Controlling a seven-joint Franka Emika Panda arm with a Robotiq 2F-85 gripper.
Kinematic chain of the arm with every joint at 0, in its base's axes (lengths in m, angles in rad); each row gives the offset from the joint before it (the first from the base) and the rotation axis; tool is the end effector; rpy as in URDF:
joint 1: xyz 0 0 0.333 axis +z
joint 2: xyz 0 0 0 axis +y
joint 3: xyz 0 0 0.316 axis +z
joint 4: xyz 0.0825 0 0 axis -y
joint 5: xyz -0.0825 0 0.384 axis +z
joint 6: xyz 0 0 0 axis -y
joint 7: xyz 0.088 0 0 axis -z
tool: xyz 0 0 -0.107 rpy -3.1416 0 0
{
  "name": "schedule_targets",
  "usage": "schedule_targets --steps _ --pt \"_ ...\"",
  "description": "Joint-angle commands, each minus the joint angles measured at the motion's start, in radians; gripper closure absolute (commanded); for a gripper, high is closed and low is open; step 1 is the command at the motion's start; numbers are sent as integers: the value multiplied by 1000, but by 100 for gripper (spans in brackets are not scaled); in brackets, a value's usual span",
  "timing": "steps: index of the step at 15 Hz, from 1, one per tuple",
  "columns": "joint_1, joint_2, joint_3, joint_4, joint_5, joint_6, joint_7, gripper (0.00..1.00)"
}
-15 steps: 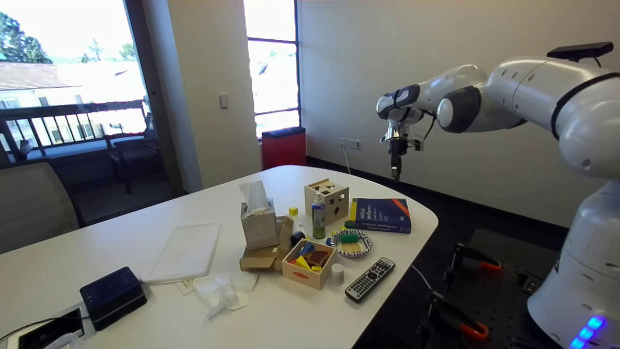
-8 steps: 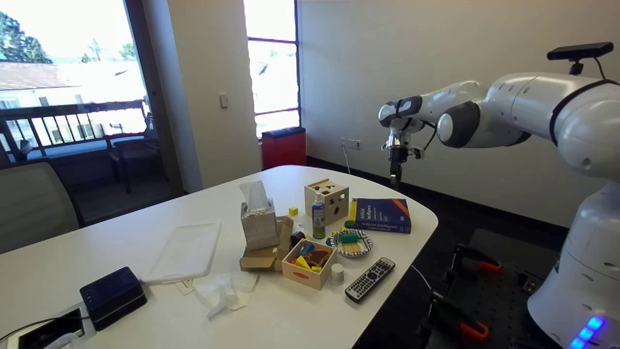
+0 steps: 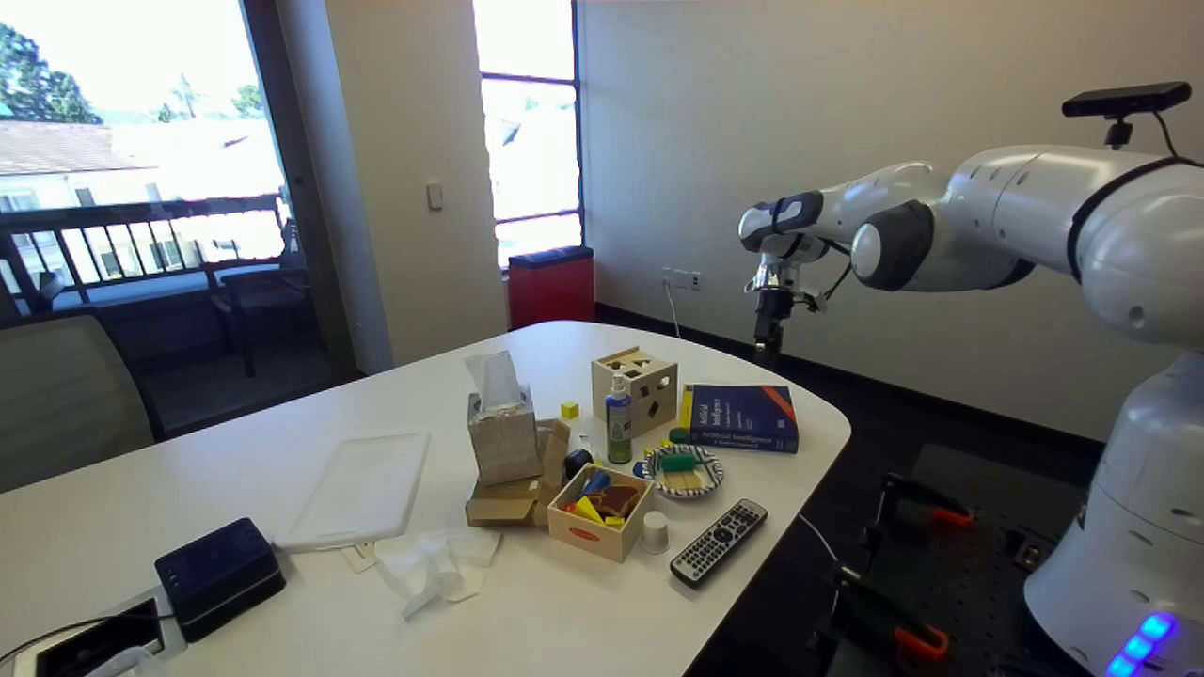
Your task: Open the book
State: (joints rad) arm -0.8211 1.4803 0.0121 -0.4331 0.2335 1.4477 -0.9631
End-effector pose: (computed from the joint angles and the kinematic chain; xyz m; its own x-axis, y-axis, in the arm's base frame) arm 0.5289 -0.5230 0.0963 0.9885 0.1364 -0.0659 0.0860 -0.8635 -0.4969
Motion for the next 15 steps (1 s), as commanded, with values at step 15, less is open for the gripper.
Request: schedule_targets --steps 15 --pt "-24 1 46 -1 -14 51 85 0"
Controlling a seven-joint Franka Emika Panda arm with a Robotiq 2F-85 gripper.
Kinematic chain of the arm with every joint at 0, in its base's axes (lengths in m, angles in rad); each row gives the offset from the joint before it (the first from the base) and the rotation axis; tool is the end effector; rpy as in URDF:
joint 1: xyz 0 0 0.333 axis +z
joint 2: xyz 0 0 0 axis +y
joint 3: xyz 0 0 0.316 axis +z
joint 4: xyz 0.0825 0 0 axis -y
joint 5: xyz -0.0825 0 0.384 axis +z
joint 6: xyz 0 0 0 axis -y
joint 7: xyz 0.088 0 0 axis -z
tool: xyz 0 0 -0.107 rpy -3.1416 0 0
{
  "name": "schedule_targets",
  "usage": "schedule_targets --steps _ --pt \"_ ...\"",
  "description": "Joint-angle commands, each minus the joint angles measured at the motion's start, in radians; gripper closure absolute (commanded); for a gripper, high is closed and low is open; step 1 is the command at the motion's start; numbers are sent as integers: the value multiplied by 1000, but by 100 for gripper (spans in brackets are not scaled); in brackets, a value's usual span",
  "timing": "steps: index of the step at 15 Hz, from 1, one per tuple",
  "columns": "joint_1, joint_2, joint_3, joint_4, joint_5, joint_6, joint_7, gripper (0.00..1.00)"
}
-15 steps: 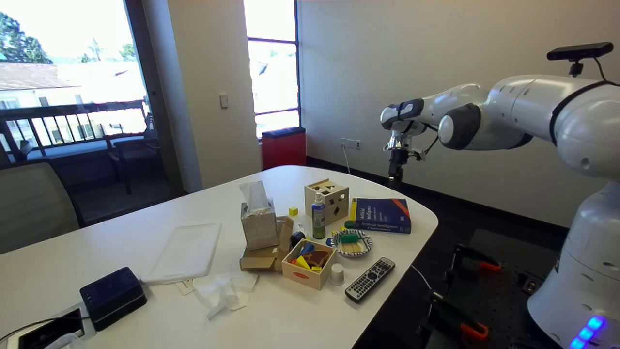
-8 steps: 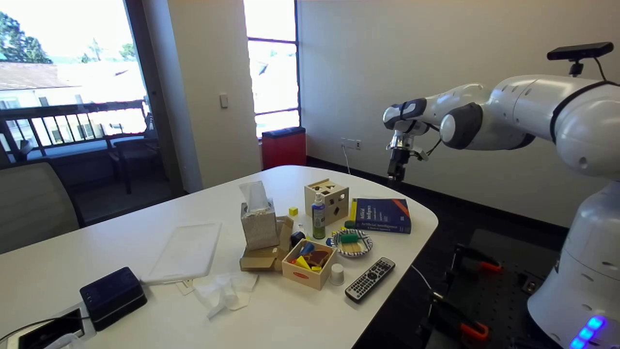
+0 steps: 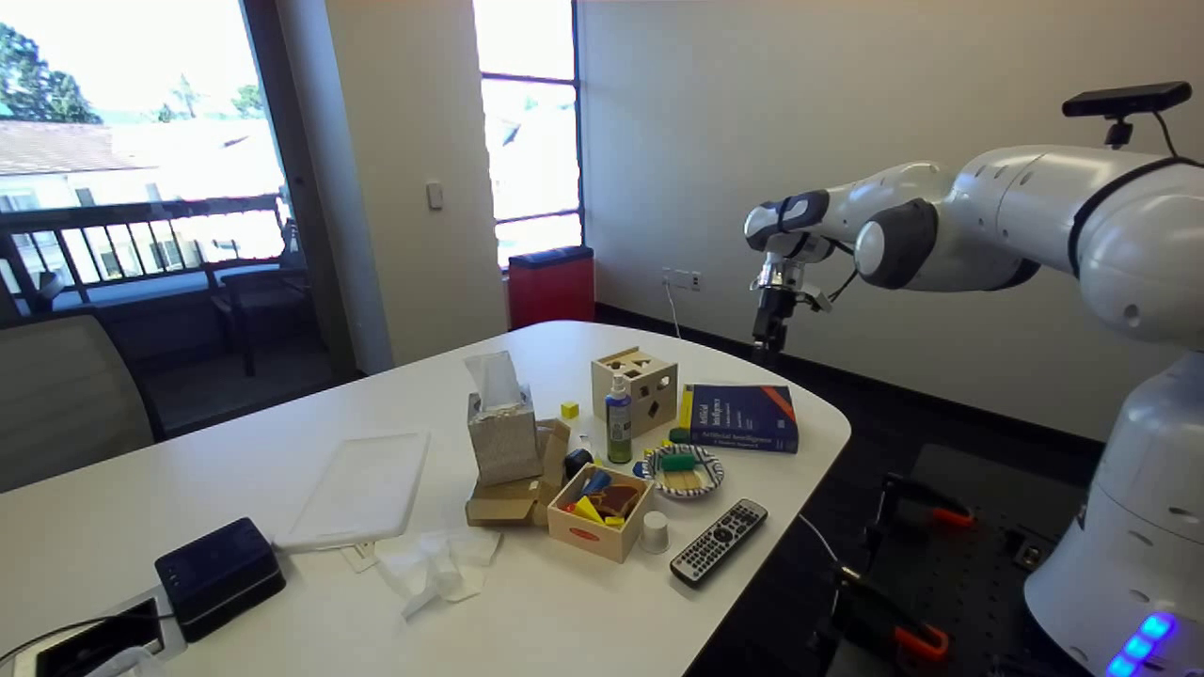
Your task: Open the book
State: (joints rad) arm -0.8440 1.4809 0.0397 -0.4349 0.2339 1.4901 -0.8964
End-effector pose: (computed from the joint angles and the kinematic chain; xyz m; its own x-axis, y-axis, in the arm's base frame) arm 0.5259 -0.5337 0.0974 0.9973 0.0470 -0.0556 0.0145 -0.8771 -0.4802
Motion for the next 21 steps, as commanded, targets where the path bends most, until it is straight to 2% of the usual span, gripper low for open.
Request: schedule_targets --steps 1,5,10,21 --pt "1 0 22 -3 -13 16 19 0" --pt "11 0 25 -31 -11 65 17 0" --pt "31 6 22 -91 -15 221 15 0" --pt "44 10 20 -154 -12 357 11 0"
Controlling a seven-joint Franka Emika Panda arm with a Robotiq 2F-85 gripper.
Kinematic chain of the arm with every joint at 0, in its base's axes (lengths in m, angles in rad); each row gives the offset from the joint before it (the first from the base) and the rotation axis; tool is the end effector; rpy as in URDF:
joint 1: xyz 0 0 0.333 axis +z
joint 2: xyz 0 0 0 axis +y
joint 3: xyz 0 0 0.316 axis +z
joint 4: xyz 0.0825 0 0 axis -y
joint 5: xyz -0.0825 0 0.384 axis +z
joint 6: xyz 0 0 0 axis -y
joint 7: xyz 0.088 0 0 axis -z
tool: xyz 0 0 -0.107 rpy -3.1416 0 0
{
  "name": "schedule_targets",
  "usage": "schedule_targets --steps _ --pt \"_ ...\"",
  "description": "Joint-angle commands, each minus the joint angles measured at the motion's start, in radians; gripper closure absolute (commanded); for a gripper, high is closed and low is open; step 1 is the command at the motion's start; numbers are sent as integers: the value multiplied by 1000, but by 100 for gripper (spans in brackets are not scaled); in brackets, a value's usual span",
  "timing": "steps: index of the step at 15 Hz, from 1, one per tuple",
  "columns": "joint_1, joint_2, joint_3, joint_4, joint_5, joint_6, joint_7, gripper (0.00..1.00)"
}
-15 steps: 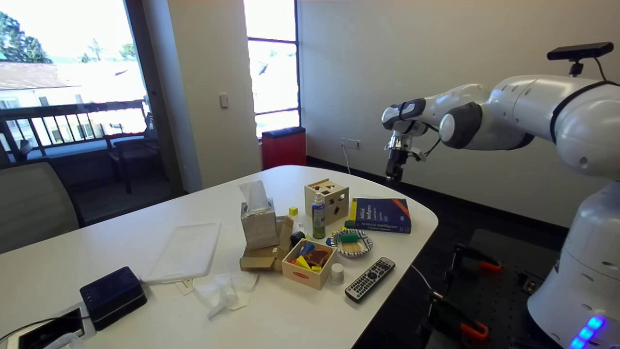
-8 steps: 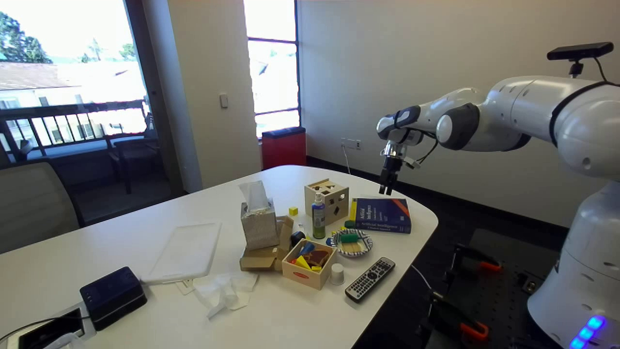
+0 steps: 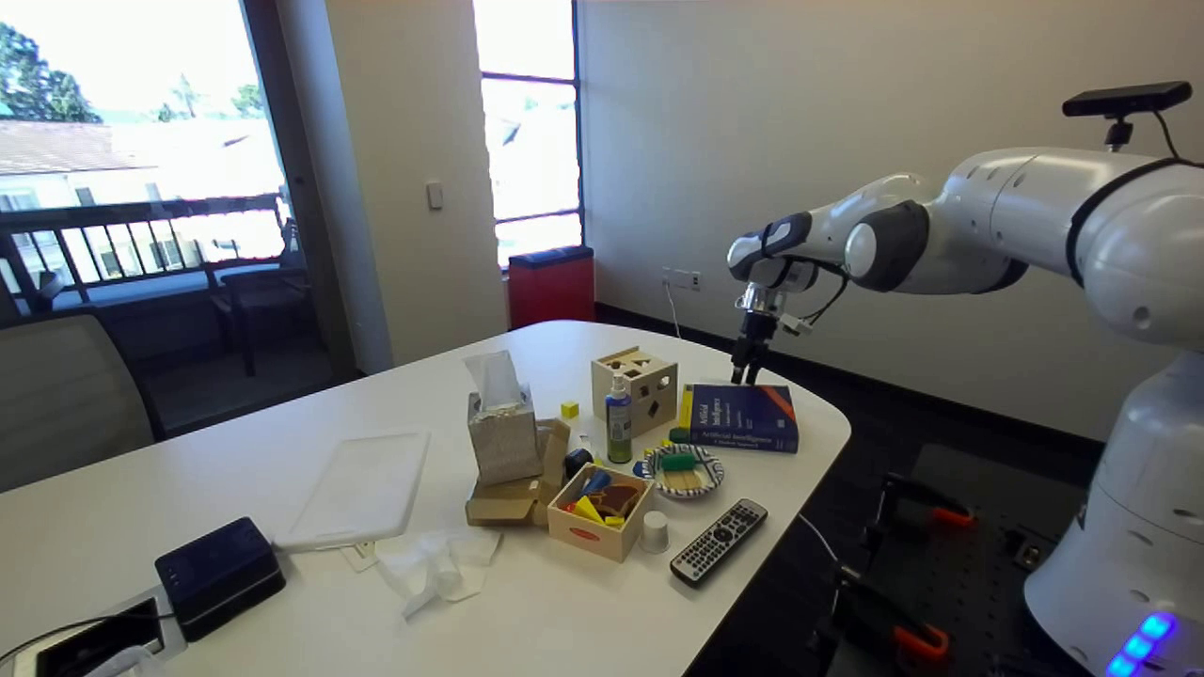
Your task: Open the book
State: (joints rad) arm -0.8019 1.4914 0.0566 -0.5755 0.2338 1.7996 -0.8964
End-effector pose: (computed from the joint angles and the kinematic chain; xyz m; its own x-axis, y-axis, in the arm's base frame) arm 0.5540 -0.5160 0.0428 0.9994 0.0162 0.0319 0.0269 -0.9272 -0.3737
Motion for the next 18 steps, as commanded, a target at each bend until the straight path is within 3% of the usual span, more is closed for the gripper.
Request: schedule_targets --steps 1,8,14,18 --pt "2 0 2 -18 -13 54 13 0" --pt "3 0 -3 -22 -23 -57 30 0" --pt "-10 0 8 6 -18 -302 1 0" --pt "-9 -3 8 15 -19 -401 -14 0"
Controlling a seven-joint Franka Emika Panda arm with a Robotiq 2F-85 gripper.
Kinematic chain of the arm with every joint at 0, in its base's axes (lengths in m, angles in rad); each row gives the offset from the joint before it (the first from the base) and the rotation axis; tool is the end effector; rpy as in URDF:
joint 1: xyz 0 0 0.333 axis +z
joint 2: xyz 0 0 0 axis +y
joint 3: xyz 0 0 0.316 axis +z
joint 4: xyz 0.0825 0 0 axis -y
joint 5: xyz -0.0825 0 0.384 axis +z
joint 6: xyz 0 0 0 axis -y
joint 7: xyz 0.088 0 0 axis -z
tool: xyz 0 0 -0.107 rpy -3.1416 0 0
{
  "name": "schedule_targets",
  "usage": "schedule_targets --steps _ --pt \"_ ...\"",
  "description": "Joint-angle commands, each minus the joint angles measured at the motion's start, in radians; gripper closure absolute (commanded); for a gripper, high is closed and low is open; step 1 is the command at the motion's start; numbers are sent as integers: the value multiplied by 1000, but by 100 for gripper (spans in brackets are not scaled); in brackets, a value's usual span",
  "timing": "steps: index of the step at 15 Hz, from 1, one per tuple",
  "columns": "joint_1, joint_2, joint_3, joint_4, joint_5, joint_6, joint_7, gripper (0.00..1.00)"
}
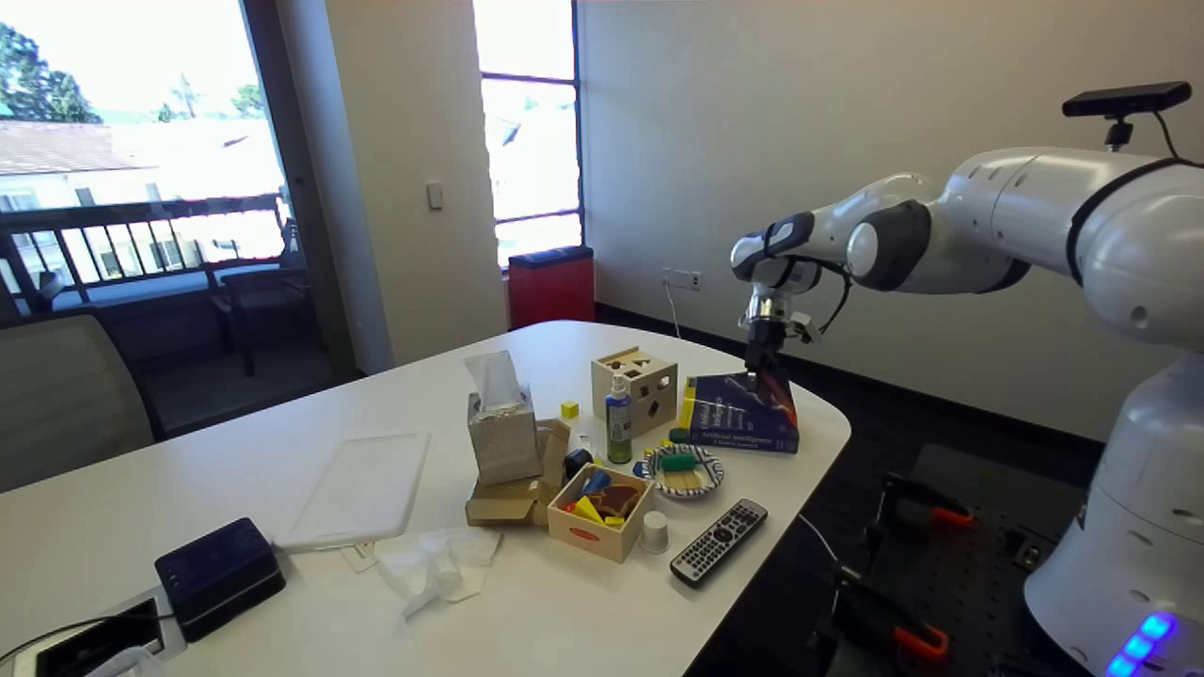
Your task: Open the book
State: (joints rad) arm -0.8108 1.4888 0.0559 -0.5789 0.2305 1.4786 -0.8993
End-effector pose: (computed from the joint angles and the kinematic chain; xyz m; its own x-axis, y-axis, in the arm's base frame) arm 0.5251 -0.4854 0.0330 0.9838 0.1077 -0.1436 0.0022 -0.8073 -0.5901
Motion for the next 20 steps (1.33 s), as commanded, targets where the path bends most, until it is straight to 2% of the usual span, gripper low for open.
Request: schedule_targets --steps 1,20 --pt "1 0 10 21 -16 -89 -18 0" --pt "80 -4 13 48 -44 -159 -263 0"
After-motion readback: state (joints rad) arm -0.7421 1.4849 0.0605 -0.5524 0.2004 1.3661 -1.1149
